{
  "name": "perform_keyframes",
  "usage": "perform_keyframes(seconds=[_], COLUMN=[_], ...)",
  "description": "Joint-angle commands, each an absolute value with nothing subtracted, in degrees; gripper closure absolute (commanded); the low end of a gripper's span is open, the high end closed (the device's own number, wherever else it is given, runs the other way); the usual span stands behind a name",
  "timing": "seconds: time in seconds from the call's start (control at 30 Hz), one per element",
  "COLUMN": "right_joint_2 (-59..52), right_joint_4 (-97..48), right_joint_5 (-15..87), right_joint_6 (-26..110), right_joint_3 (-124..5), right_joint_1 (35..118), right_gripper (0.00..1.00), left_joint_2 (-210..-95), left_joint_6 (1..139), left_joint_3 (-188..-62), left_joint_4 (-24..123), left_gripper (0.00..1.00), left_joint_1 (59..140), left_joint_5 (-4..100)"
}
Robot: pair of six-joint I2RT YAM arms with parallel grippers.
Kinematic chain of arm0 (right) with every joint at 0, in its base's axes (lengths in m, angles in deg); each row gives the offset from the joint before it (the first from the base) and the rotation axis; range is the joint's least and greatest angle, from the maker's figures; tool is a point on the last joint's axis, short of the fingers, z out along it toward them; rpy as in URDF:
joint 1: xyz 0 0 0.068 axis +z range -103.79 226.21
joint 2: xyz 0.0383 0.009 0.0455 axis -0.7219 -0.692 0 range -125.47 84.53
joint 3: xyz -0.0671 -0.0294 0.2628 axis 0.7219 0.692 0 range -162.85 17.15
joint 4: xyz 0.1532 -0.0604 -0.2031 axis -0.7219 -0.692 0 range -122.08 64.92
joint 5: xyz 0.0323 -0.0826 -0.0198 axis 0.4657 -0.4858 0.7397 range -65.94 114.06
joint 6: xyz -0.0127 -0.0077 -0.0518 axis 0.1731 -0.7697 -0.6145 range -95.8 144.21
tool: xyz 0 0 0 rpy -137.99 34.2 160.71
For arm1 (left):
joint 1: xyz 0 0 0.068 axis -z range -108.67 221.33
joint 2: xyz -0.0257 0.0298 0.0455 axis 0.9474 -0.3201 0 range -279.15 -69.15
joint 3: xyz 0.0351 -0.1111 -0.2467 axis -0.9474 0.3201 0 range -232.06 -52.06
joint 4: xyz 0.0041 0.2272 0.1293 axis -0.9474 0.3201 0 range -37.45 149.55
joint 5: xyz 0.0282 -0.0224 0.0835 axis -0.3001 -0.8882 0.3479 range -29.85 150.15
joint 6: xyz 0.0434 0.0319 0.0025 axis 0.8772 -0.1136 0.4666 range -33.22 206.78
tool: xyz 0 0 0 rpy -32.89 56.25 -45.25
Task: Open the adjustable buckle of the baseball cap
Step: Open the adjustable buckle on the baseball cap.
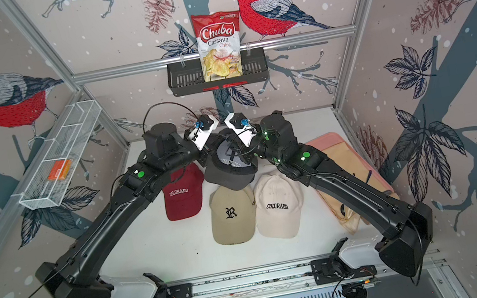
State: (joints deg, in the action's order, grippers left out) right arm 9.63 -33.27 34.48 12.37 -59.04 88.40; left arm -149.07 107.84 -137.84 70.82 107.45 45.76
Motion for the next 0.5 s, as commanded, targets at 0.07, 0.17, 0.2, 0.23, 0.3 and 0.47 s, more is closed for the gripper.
perform_keyframes(seconds=[0.07, 0.17, 0.2, 0.23, 0.3, 0.47], right_joint_2=[10.50, 11.03, 11.15, 11.29, 11.69, 13.83], right_joint_4=[-31.18, -29.54, -29.00, -28.46, -27.62, -25.09], right_joint_5=[33.14, 32.59, 32.44, 32.06, 31.43, 29.37], right_joint_6=[12.12, 12.44, 12.60, 12.75, 12.91, 13.44], right_joint_3=[-58.41, -57.11, -56.75, -56.37, -55.66, -53.11], right_joint_1=[88.49, 88.53, 88.48, 88.49, 88.40, 87.91], right_gripper=[0.93, 0.91, 0.90, 0.86, 0.84, 0.73], left_joint_2=[-149.13, -148.29, -147.96, -147.51, -146.70, -145.48], left_joint_6=[107.91, 106.56, 105.96, 105.22, 103.70, 100.24], left_joint_3=[-138.16, -136.87, -136.26, -135.64, -134.67, -133.62], left_joint_4=[68.39, 66.09, 65.16, 64.12, 62.32, 59.29], left_gripper=[1.00, 1.00, 1.00, 1.00, 1.00, 1.00], left_joint_1=[107.85, 107.98, 107.98, 107.98, 108.00, 107.99], left_joint_5=[44.27, 43.76, 43.76, 43.68, 43.72, 43.47])
